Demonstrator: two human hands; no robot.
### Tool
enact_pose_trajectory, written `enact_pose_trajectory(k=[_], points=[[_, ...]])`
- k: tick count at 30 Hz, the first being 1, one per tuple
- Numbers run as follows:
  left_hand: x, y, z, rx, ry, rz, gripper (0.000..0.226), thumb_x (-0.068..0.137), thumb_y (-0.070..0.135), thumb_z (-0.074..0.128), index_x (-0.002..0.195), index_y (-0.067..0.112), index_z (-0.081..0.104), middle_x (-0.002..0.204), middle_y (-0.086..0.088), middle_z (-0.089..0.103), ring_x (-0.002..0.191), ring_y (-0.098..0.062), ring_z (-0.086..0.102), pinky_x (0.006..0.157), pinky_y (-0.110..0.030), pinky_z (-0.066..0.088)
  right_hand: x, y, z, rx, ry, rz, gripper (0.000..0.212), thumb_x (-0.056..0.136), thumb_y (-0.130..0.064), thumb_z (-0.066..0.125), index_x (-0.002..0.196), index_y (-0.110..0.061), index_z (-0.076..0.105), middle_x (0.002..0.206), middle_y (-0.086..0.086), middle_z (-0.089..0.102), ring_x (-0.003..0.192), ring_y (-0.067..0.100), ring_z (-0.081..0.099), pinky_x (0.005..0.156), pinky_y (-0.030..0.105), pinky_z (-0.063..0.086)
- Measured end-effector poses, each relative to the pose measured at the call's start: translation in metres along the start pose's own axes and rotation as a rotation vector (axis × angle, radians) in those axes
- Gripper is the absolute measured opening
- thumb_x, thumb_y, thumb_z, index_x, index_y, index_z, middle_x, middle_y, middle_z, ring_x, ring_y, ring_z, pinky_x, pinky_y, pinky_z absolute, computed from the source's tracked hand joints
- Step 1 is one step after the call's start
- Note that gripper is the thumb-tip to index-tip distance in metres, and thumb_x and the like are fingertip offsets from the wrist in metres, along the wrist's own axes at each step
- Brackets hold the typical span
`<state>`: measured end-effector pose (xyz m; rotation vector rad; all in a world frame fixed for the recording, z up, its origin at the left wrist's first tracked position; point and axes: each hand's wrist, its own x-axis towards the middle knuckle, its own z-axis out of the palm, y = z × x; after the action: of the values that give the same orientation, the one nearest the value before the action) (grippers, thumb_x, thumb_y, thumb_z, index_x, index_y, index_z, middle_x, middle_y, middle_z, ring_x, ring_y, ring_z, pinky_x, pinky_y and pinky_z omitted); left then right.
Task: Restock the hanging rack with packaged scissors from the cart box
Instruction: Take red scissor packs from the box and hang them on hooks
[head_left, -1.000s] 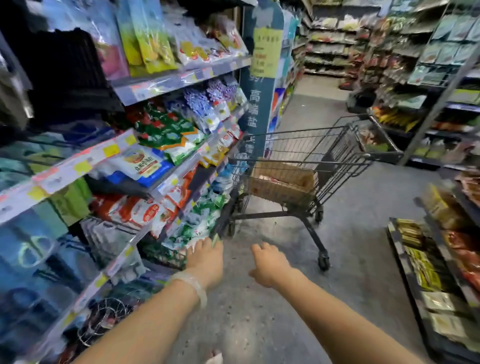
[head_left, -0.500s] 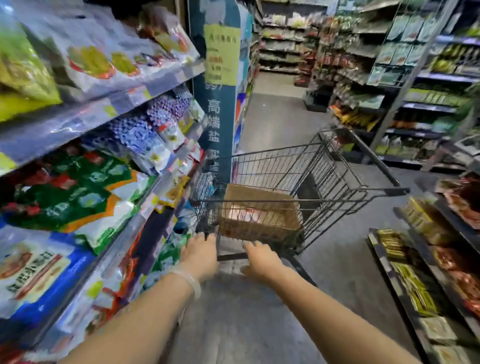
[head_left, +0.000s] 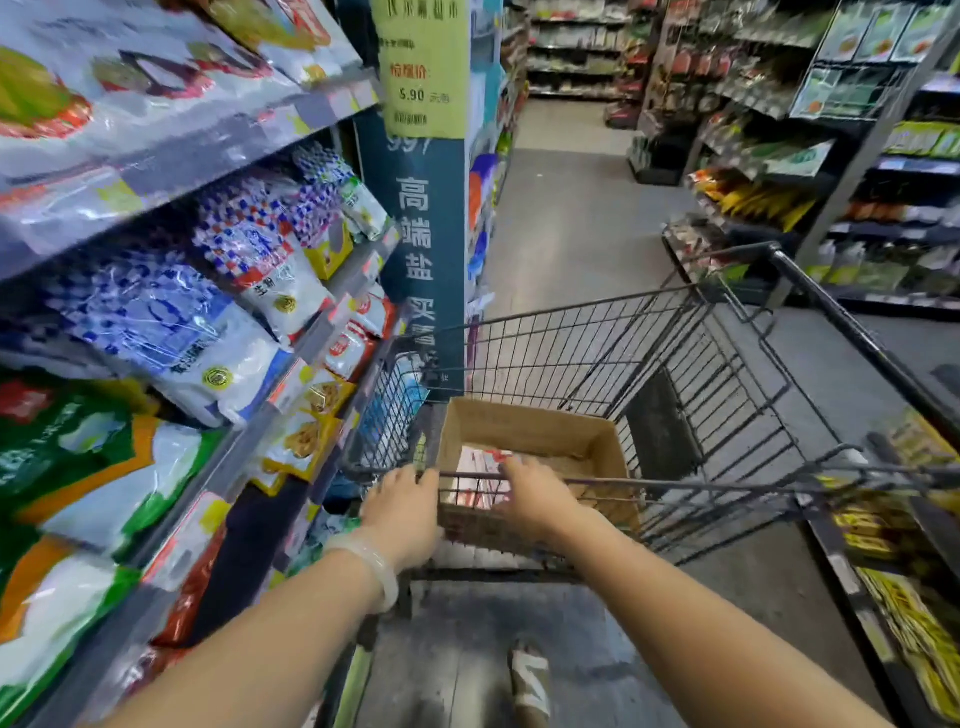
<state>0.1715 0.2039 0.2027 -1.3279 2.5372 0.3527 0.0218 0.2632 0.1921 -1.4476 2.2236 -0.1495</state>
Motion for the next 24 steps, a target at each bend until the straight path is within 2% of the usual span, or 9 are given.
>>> enact_pose_trajectory(k=[4,8,11,15,19,21,24], points=[[0.09,0.013,-0.012,-0.066,-0.057,-0.061,0.064,0.091,0.034,0.056,0.145,0.017,0.026,0.149,-0.011,0.03,0.137,-0.033,0.028,0.111,-0.041,0.029,0.101,0.036,-0.027,0.026,-0.053,0.016,0.051,0.091,-0.028,0.056,0.136,-0.012,0.038,0.136,0.013,0.044,0.124,0.03,0.045,0.104,0.039,0.04],[0.175,0.024,-0.014,-0.121,-0.159,-0.146,0.062,0.09,0.04,0.056,0.141,0.016,0.032,0.144,-0.01,0.034,0.134,-0.033,0.033,0.109,-0.041,0.034,0.18,0.087,-0.039,0.015,-0.209,0.094,0.048,0.09,-0.027,0.055,0.132,-0.008,0.04,0.133,0.016,0.046,0.121,0.033,0.047,0.099,0.037,0.041],[0.225,0.034,-0.003,-0.142,-0.233,-0.158,0.057,0.09,0.033,0.056,0.139,0.016,0.036,0.142,-0.01,0.038,0.132,-0.031,0.035,0.107,-0.039,0.034,0.22,0.122,-0.034,0.032,-0.303,0.115,0.044,0.09,-0.021,0.053,0.131,-0.007,0.043,0.133,0.016,0.049,0.121,0.032,0.049,0.097,0.033,0.042],[0.275,0.044,0.029,-0.141,-0.317,-0.167,0.055,0.092,0.031,0.052,0.141,0.015,0.032,0.144,-0.01,0.036,0.133,-0.033,0.035,0.106,-0.04,0.034,0.258,0.153,0.0,0.099,-0.434,0.167,0.039,0.091,-0.024,0.052,0.128,-0.01,0.051,0.131,0.012,0.056,0.118,0.029,0.054,0.093,0.03,0.044],[0.313,0.046,0.07,-0.2,-0.418,-0.207,0.053,0.091,0.028,0.051,0.14,0.013,0.034,0.142,-0.012,0.038,0.132,-0.032,0.036,0.106,-0.037,0.034,0.282,0.172,0.056,0.151,-0.567,0.291,0.045,0.093,-0.031,0.05,0.132,-0.008,0.048,0.132,0.015,0.056,0.117,0.031,0.055,0.094,0.032,0.045],[0.327,0.046,0.088,-0.279,-0.472,-0.25,0.055,0.091,0.026,0.053,0.141,0.013,0.034,0.142,-0.013,0.039,0.132,-0.033,0.038,0.105,-0.037,0.035,0.293,0.18,0.082,0.203,-0.589,0.342,0.044,0.092,-0.03,0.051,0.132,-0.01,0.047,0.131,0.015,0.056,0.116,0.032,0.055,0.093,0.033,0.045],[0.338,0.045,0.112,-0.464,-0.558,-0.306,0.052,0.09,0.02,0.059,0.137,0.013,0.04,0.137,-0.009,0.049,0.127,-0.027,0.047,0.098,-0.027,0.038,0.307,0.189,0.113,0.347,-0.612,0.446,0.042,0.088,-0.027,0.061,0.125,-0.01,0.052,0.125,0.012,0.06,0.112,0.026,0.059,0.093,0.032,0.048]])
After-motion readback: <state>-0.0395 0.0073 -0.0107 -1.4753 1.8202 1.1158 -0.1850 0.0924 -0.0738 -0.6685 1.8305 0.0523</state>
